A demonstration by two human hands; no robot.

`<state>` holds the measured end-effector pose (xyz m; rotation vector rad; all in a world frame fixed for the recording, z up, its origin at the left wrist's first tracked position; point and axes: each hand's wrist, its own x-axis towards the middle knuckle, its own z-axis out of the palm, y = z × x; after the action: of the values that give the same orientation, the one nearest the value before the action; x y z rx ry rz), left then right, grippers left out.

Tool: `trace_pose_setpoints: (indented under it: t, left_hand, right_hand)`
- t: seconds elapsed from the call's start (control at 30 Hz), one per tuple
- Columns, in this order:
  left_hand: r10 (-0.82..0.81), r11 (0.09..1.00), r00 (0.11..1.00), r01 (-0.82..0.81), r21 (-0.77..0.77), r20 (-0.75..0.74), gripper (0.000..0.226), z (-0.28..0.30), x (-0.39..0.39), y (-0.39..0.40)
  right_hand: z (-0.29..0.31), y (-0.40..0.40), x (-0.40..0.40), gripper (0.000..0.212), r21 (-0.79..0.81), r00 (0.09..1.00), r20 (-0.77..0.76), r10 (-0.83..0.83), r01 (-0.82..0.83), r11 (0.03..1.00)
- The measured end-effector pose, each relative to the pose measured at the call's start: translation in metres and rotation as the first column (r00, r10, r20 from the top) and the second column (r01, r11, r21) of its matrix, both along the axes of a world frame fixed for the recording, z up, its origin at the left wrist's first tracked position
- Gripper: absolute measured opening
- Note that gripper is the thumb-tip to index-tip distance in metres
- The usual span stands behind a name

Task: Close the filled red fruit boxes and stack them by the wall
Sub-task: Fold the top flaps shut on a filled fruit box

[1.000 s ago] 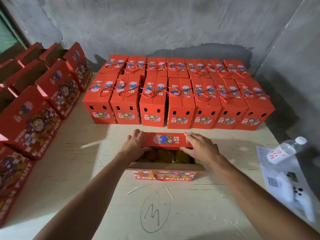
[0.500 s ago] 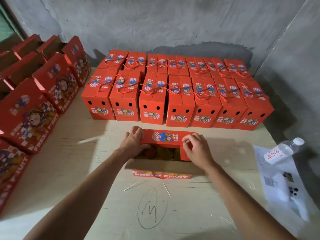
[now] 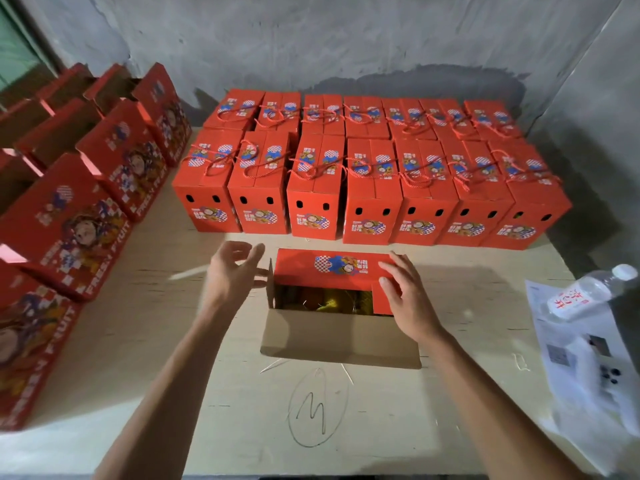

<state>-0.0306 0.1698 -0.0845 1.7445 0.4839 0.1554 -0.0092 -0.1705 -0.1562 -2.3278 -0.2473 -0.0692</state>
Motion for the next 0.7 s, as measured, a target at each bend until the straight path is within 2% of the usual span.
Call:
trace_pose_setpoints:
  t: [0.03,0.1,0.17,0.27,0.37,0.5,0.57,0.63,0.7]
  left_hand:
    - [-0.064,0.998,0.997,0.064,0.008,0.041,0.031,-0.004,-0.004,-0.007]
    - [-0.257,0.940,0.965,0.237,0.245,0.055,0.024,-0.025,-0.012,-0.024]
    - [-0.371,0.839,0.925,0.296,0.456,0.082,0.019,-0.056,-0.018,-0.034]
    - [-0.364,0.849,0.919,0.259,0.461,0.153,0.021,-0.071,-0.018,-0.030]
    - [-0.428,0.812,0.882,0.279,0.512,0.198,0.018,-0.069,-0.019,-0.024]
    - [-0.618,0.653,0.768,0.383,0.653,0.167,0.039,-0.053,-0.027,-0.005]
    - [-0.697,0.553,0.709,0.435,0.711,0.109,0.051,-0.046,-0.030,0.007]
    - [-0.752,0.459,0.659,0.495,0.738,0.026,0.053,-0.046,-0.034,0.017]
    - [-0.773,0.408,0.634,0.522,0.749,-0.021,0.060,-0.051,-0.039,0.021]
  right_hand:
    - [0.000,0.000,0.000,0.042,0.001,1.000,-0.003,0.002,-0.002,1.000]
    - [0.000,0.000,-0.001,0.041,0.001,1.000,-0.009,0.003,-0.003,1.000]
    - [0.001,0.000,-0.001,0.040,0.010,1.000,-0.017,0.001,-0.001,1.000]
    - [0.004,0.002,-0.003,0.037,0.089,1.000,-0.005,-0.010,0.011,0.996]
    - [0.008,-0.001,-0.009,0.029,0.155,0.999,0.000,-0.032,0.032,0.987]
    - [0.007,-0.020,-0.034,0.019,0.213,1.000,0.026,0.006,-0.012,0.977]
    - [0.006,-0.037,-0.045,0.026,0.214,0.998,-0.001,0.066,-0.064,0.975]
    - [0.010,-0.053,-0.048,0.048,0.152,0.981,-0.080,0.179,-0.165,0.975]
    - [0.017,-0.060,-0.047,0.069,0.047,0.949,-0.188,0.254,-0.249,0.967]
